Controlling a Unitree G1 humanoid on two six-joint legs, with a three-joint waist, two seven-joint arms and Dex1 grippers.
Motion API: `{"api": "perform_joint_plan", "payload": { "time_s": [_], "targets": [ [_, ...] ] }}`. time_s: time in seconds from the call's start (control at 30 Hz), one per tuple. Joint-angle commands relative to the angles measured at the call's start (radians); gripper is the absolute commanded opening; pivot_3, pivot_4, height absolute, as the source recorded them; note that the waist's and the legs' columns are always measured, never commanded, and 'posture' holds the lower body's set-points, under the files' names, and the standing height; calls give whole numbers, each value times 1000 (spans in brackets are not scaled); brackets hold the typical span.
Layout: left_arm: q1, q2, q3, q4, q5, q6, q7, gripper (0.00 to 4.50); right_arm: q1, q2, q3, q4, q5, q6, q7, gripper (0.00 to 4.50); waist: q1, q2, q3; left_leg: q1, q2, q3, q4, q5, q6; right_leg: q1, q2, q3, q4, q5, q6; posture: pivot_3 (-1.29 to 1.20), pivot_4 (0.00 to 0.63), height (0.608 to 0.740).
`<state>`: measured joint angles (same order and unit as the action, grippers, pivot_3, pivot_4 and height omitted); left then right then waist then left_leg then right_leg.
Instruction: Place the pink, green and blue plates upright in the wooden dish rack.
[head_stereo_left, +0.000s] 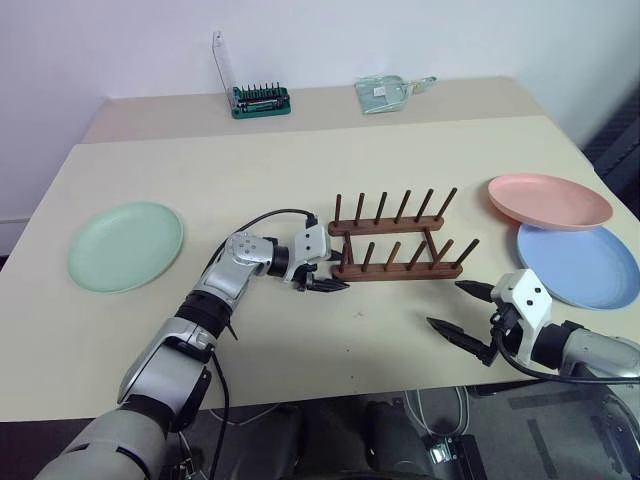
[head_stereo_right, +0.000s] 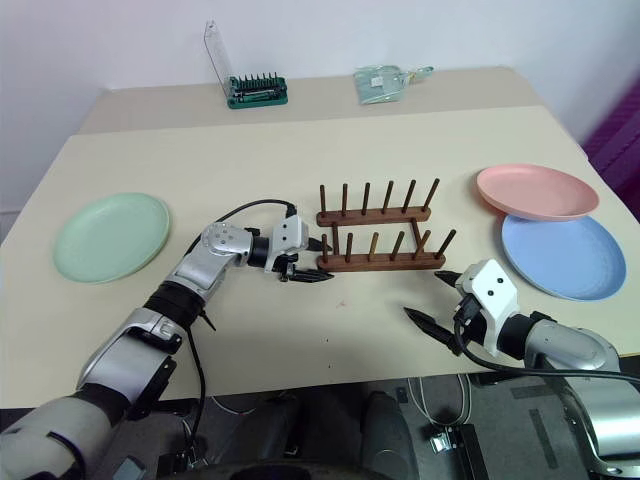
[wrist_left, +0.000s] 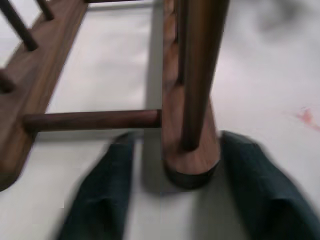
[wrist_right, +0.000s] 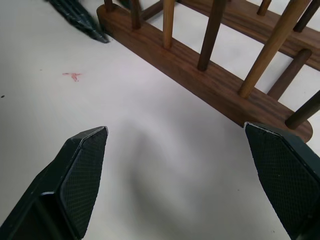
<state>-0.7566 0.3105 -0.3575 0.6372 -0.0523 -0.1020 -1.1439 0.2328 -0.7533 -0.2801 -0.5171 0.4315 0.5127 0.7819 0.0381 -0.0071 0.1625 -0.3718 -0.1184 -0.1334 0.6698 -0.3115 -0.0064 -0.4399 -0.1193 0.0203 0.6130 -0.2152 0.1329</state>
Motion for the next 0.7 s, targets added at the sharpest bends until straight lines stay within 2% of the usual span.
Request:
{"api": "perform_joint_plan", "payload": {
  "time_s": [0.03, 0.07, 0.13, 0.23, 0.33, 0.37, 0.4, 0.53, 0.7],
  "targets": [
    [44, 58, 25, -69, 20, 65, 9, 4146, -18, -19, -11, -12, -12, -15, -1, 4500, -1, 0, 0, 0, 0, 0, 0, 0, 0, 0, 0, 0, 0, 0, 0, 0, 150, 740],
    [66, 85, 35, -105, 8, 111, 0, 4059, -24, -26, -8, -4, -15, -8, 1, 4240, -3, 0, 0, 0, 0, 0, 0, 0, 0, 0, 0, 0, 0, 0, 0, 0, 150, 740],
    [112, 126, 58, -192, -27, 183, -24, 3443, -34, -37, 0, 10, -13, 23, 2, 3655, -11, 0, 0, 1, 1, 0, -1, 0, 0, 0, 1, 0, 0, 0, 0, 0, 150, 740],
    [191, 168, 64, -371, -78, 286, -53, 1937, -47, -54, 35, 51, -63, 11, -5, 2198, -16, 0, 0, 1, 1, 0, -2, 0, 0, 0, 1, 0, 0, 0, 0, 0, 150, 740],
    [262, 167, 34, -576, -100, 391, -32, 505, -75, -56, 67, 77, -96, 1, -14, 761, -22, 1, 0, 1, 1, 0, -2, 0, 0, 0, 0, 0, 0, 0, 0, 0, 150, 740],
    [274, 161, 27, -615, -96, 412, -16, 420, -81, -56, 74, 78, -101, 0, -14, 272, -21, 1, 0, 0, 0, 0, -1, 0, 0, 0, 0, 0, 0, 0, 0, 0, 150, 740],
    [283, 153, 19, -647, -91, 437, 0, 420, -89, -59, 87, 82, -121, -6, -21, 48, -20, 1, 0, 0, 0, 0, -1, 0, 0, 0, 0, 0, 0, 0, 0, 0, 150, 740],
    [306, 136, -60, -689, 27, 433, 95, 420, -144, -73, 164, 134, -218, -24, -53, 48, -24, 1, 0, 0, 0, 0, -1, 0, 0, 0, 0, 0, 0, 0, 0, 0, 150, 740],
    [265, 56, -75, -574, 142, 424, 294, 420, -277, -41, 263, 253, -316, -47, -93, 48, -22, 0, 0, 3, 0, 0, -1, 0, 0, 3, 0, 1, -1, 0, 0, 0, 150, 740]
  ]
}}
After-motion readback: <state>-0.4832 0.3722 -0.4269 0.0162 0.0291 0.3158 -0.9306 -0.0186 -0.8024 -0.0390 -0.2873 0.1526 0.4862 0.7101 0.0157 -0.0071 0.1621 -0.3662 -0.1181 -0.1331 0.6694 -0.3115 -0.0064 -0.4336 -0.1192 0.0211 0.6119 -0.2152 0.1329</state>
